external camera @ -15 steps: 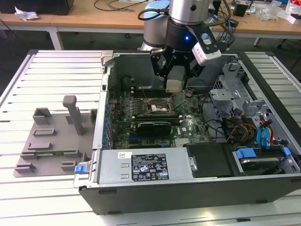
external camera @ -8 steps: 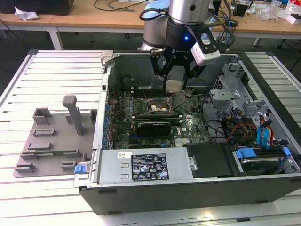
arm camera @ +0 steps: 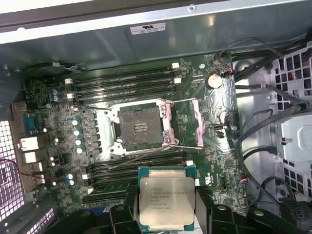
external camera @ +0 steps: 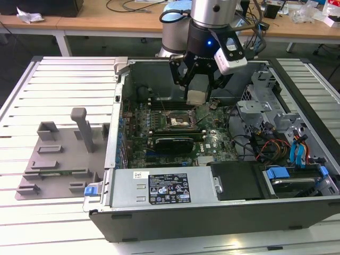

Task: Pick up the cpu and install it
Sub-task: 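Place the cpu into insertion slot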

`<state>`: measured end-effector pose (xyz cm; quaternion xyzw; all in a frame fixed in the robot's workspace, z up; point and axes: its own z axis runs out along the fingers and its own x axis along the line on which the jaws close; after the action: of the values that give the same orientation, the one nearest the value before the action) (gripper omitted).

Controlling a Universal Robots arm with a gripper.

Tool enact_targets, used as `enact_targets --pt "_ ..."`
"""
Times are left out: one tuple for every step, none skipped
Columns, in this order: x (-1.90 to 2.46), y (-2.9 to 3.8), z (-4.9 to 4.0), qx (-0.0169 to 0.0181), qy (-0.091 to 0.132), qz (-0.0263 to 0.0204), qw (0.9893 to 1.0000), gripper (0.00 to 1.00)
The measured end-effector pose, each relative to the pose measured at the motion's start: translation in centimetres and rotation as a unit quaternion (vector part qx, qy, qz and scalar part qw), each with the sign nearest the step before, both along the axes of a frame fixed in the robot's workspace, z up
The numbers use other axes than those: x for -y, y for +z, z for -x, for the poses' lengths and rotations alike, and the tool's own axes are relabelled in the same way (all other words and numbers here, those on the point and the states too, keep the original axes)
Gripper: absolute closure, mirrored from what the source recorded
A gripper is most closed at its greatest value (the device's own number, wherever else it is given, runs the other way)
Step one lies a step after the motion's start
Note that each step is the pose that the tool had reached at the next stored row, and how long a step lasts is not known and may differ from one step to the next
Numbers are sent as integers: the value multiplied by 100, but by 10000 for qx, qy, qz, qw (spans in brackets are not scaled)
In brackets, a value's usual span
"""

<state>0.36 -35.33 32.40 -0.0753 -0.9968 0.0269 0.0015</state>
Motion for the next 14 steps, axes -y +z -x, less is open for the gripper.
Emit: enact_targets --pt "0 0 0 0 -32 1 10000 45" --pt "0 -1 0 0 -51 2 10000 45" --pt "0 -1 0 0 -66 3 10000 45" --pt "0 -2 0 0 -106 3 9999 45" --pt "0 -3 0 0 -144 5 9999 45" --pt "0 -3 0 0 -176 6 9998 45" --pt "0 -4 0 0 -197 7 9998 45" --pt "0 -4 0 0 -221 7 9998 45" --pt "0 -4 0 0 -251 7 9997 45" --pt "0 -5 0 0 -261 7 9997 45" --pt "0 -5 0 0 -268 7 9996 45" --pt "0 -6 0 0 -281 7 9996 45" --pt "0 -7 0 0 -285 7 9996 45" --pt "0 -7 0 0 -291 8 9996 45"
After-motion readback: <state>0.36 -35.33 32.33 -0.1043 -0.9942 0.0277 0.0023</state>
